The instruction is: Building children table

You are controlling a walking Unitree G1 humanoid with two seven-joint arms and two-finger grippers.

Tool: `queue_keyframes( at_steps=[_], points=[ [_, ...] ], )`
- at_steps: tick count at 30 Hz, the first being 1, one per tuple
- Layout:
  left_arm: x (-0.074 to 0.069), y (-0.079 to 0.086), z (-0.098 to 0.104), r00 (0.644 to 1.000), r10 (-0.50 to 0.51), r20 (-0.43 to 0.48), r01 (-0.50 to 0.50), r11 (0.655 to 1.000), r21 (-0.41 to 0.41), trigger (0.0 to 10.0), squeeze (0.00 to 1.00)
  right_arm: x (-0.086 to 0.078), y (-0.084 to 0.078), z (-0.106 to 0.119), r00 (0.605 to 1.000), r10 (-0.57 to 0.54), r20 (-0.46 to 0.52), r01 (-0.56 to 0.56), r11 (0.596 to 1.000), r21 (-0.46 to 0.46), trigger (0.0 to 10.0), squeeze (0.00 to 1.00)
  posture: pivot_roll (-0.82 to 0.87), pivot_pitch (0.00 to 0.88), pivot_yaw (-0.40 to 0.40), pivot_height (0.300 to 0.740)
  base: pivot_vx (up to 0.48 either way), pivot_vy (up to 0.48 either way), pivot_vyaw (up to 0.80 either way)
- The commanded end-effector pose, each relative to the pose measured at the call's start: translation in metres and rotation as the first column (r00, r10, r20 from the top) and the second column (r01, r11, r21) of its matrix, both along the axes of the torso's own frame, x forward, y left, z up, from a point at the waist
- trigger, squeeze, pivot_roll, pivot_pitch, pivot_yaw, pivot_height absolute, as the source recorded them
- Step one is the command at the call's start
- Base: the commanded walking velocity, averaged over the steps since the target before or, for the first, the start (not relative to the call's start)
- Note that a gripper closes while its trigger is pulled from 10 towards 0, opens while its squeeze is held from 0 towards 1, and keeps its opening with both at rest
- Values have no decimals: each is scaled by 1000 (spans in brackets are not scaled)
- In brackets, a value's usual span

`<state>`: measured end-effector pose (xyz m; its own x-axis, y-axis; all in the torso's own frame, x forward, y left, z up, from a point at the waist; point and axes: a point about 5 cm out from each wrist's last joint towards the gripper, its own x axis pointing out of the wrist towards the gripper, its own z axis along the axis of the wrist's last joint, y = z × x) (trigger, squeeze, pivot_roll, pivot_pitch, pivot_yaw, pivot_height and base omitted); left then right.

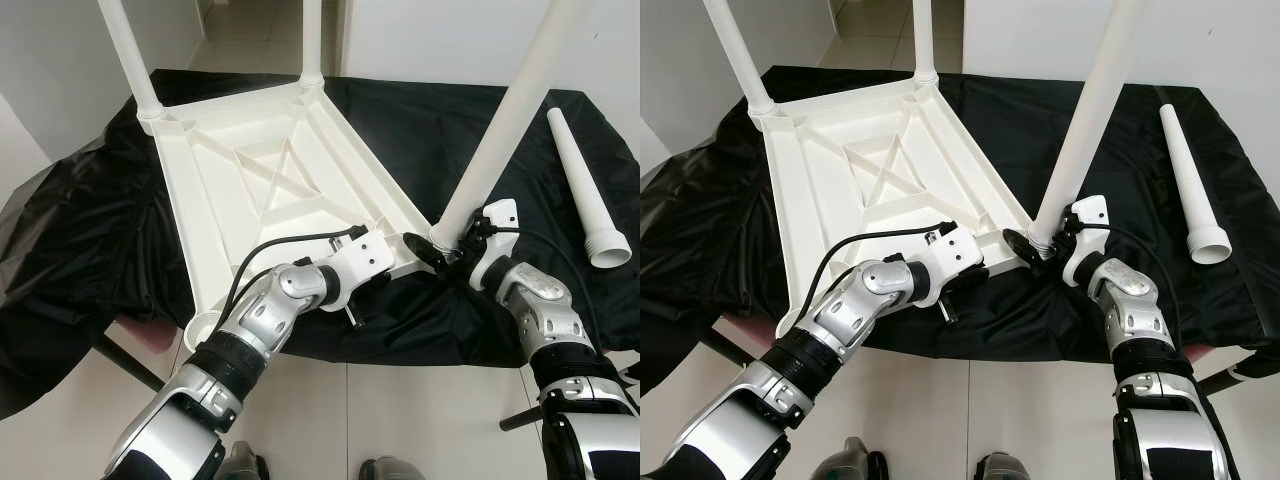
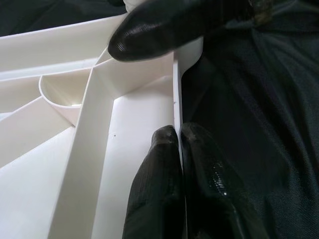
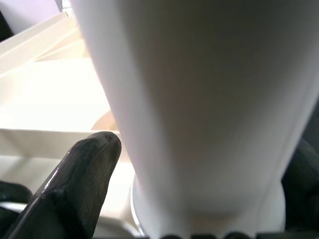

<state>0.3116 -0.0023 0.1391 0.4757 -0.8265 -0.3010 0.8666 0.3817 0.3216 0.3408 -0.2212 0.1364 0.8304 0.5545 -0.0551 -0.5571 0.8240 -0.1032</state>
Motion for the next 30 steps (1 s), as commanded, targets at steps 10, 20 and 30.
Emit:
queue_keyframes(
  at_steps=[10,20,30],
  points=[
    [3,3,5,1000,20,23,-20,1000,3,10000,0,-3,-11,-16,994,-99,-36,99,995,8,0,0,-19,53,19,740,0,0,0],
    [5,4,9,999,31,34,-31,1000,-1,10000,0,-9,0,-24,981,-192,-11,193,980,52,0,0,-19,77,13,740,0,0,0],
    [6,5,10,998,41,37,-41,999,-4,10000,0,-17,26,-28,906,-422,-33,422,892,164,0,0,-23,85,16,740,0,0,0]
  ],
)
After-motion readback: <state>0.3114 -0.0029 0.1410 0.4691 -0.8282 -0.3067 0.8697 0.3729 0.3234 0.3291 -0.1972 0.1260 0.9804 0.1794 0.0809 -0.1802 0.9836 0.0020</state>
